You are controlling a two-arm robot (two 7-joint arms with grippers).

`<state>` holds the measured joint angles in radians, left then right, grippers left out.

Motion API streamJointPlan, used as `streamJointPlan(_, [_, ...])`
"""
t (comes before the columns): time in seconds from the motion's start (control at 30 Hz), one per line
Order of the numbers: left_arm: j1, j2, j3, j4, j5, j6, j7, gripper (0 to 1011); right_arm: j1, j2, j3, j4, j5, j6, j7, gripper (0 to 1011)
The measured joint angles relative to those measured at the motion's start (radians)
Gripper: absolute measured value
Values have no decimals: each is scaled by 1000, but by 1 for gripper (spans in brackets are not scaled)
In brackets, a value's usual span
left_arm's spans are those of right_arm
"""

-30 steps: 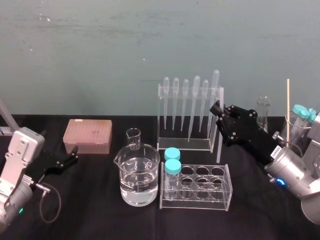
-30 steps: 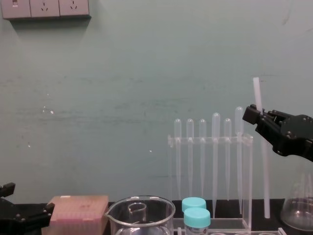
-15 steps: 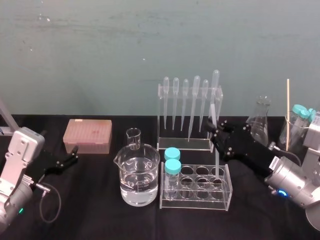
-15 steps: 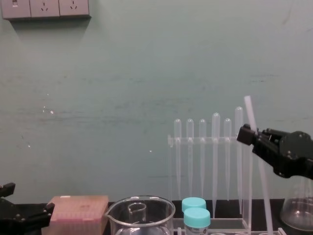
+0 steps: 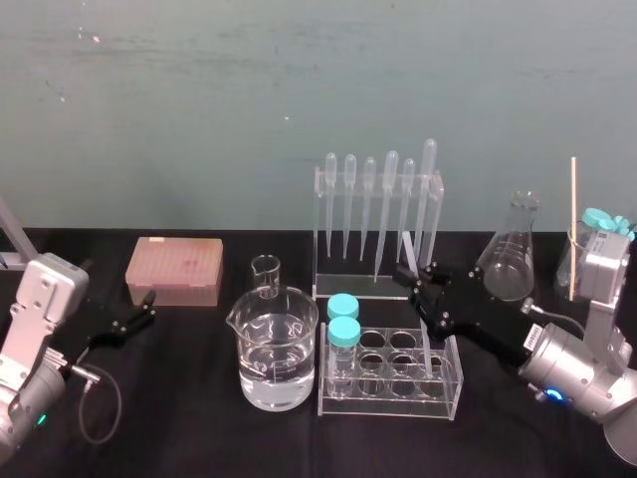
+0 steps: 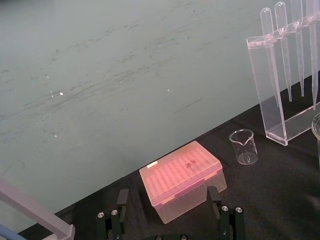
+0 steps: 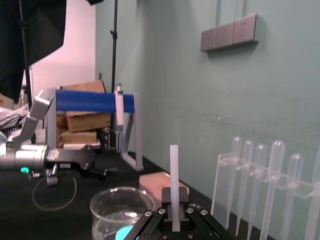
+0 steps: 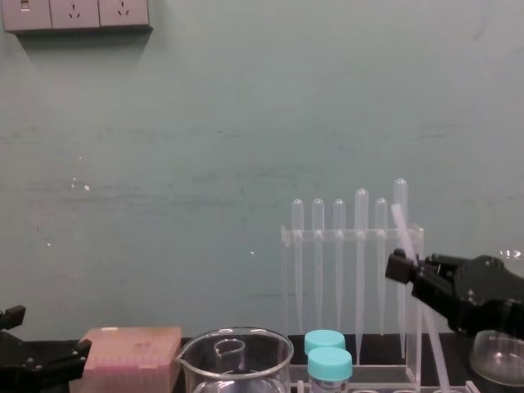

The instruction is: Pick up the stirring rod with one hand, then place it down.

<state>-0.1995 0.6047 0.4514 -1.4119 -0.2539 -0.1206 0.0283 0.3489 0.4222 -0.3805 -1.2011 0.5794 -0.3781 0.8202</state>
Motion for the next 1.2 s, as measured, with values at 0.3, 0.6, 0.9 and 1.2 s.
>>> streamJointPlan(0.3, [0, 0, 0, 0, 0, 0, 0, 1000, 21, 1, -28, 55, -27, 25, 3, 70])
streamJointPlan(0.6, [0, 0, 0, 0, 0, 0, 0, 1000, 30, 1, -43, 77, -41, 52, -1, 69])
streamJointPlan(0.9, [0, 0, 0, 0, 0, 0, 0, 1000, 35, 2, -47, 82, -46, 73, -14, 70])
streamJointPlan(1.2, [0, 0, 0, 0, 0, 0, 0, 1000, 34, 2, -46, 81, -46, 69, -14, 70])
